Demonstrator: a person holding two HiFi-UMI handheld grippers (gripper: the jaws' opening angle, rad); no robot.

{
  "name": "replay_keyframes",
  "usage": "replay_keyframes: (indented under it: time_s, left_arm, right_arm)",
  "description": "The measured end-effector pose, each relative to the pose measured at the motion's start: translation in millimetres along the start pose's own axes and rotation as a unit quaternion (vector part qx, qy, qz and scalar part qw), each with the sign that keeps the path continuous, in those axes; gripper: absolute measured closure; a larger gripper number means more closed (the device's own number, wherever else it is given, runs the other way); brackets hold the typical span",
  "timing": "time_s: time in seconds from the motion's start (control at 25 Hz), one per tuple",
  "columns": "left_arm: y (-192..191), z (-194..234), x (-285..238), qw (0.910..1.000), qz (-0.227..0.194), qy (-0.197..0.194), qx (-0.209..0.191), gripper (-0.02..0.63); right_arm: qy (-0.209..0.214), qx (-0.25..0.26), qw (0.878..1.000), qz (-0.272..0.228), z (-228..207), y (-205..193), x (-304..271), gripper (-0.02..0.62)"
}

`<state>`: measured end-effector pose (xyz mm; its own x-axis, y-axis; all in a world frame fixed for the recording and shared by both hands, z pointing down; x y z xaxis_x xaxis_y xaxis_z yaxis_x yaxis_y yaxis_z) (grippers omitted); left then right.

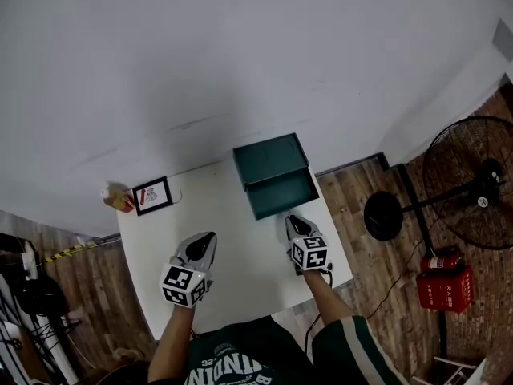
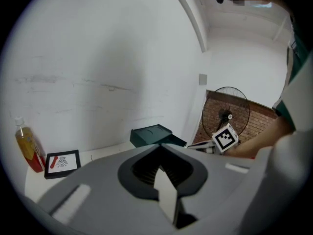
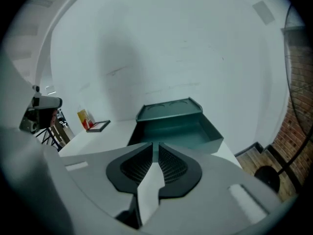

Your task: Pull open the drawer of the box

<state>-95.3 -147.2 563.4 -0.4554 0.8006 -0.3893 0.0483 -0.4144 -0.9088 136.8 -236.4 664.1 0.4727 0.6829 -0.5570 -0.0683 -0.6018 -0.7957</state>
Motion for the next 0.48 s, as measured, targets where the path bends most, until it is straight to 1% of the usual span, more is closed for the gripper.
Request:
replay_keyframes:
  time_s: [0.12,0.2,0.36,0.48]
  left_arm:
    - [10.1,8.1,15.7,0.9997,-0.016,0.014,-0.006,0.554]
    - [17.1,11.6,24.4,0.9993,-0.028,0.022,-0.011,0.554]
    - [34.4,17.5,38.1,0.9981,-0.049,0.031,-0.021,0.554]
    - [47.5,19.4,43.8,0.997,-0.064,0.034,-0.027,0.554]
  right_arm:
    - [0.026,0.059,0.997,-0.034,35.5,27.3,16.5,0.582]
    - [0.043,0.084,0.994,-0.059,57.3,47.1,27.5,0.588]
    - [0.073,0.091,0.987,-0.11,93.1,88.6,48.6,0.594]
    - [0.086,0.09,0.982,-0.143,111.0,117.2,65.3,0.594]
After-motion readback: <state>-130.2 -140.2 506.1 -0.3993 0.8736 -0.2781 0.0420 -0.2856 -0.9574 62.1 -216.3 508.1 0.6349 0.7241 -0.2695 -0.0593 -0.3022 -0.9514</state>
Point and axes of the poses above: the fingertips, and each gripper's own axes: x backward along the fingers, z to its left, y out of its top, the point moved 1 cm from there along x, backward along the fingers, and after that the axes turned 4 degrees about -x, right-handed, at the moved point
